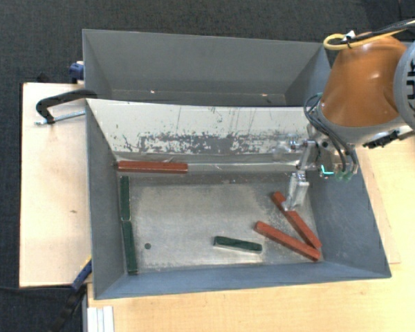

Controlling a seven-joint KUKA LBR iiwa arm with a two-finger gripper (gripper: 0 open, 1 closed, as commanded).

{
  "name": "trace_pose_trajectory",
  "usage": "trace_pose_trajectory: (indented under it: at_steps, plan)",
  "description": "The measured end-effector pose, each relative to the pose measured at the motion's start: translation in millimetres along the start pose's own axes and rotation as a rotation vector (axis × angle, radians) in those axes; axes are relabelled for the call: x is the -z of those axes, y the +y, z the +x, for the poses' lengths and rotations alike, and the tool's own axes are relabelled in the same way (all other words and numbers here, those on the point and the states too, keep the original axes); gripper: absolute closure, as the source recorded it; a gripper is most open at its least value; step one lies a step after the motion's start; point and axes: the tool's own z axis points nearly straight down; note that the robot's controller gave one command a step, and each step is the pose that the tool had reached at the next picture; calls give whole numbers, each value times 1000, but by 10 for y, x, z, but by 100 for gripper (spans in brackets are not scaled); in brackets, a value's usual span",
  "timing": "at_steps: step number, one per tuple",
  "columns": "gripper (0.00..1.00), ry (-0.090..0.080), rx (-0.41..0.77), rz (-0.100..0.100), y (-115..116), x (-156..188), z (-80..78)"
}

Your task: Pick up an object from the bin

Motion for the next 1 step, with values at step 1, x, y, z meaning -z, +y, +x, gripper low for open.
trace_pose_trajectory:
  at_steps: [1]
  plan:
    - [0,-9,1,1,1,46,-17]
